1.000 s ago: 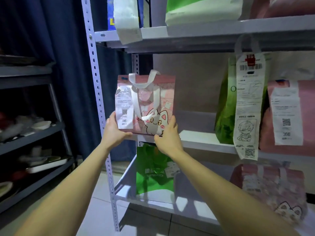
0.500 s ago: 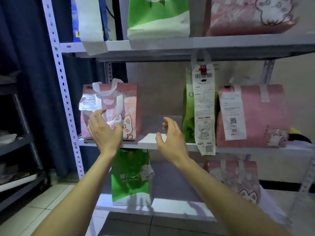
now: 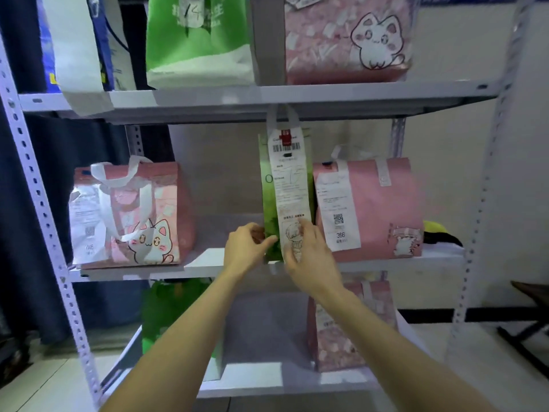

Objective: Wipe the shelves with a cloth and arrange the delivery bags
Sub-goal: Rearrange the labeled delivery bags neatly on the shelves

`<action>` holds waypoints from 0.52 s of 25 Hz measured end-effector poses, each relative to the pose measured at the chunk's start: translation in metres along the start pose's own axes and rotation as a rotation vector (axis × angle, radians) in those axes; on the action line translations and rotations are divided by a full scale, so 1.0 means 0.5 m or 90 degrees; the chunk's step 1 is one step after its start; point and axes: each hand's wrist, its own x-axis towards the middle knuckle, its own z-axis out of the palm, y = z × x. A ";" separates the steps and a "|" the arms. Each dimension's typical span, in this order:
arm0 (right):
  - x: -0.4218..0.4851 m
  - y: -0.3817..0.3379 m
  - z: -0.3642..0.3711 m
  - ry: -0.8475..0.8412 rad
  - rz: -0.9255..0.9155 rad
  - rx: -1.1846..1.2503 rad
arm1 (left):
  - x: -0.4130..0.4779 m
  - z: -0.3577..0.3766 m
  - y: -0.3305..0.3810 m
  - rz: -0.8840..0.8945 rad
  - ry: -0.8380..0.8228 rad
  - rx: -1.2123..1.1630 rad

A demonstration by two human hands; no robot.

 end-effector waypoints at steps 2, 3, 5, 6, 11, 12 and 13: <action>-0.006 0.013 0.009 -0.034 0.007 -0.020 | -0.002 0.011 -0.010 -0.019 0.035 0.022; -0.008 0.017 0.014 -0.040 0.013 -0.016 | -0.003 0.010 -0.014 -0.027 0.056 0.031; -0.015 0.023 0.028 -0.019 0.026 -0.013 | -0.003 0.004 -0.023 -0.027 0.075 0.033; -0.017 0.023 0.035 0.000 0.029 -0.020 | -0.003 -0.002 -0.029 -0.019 0.079 0.027; -0.024 0.008 0.059 0.051 0.040 -0.049 | 0.002 -0.015 -0.039 0.004 0.066 -0.026; -0.025 0.007 0.063 0.047 0.047 -0.046 | 0.006 -0.010 -0.034 0.006 0.051 -0.039; -0.023 0.009 0.066 0.037 0.057 -0.041 | 0.009 -0.002 -0.026 0.006 0.041 -0.054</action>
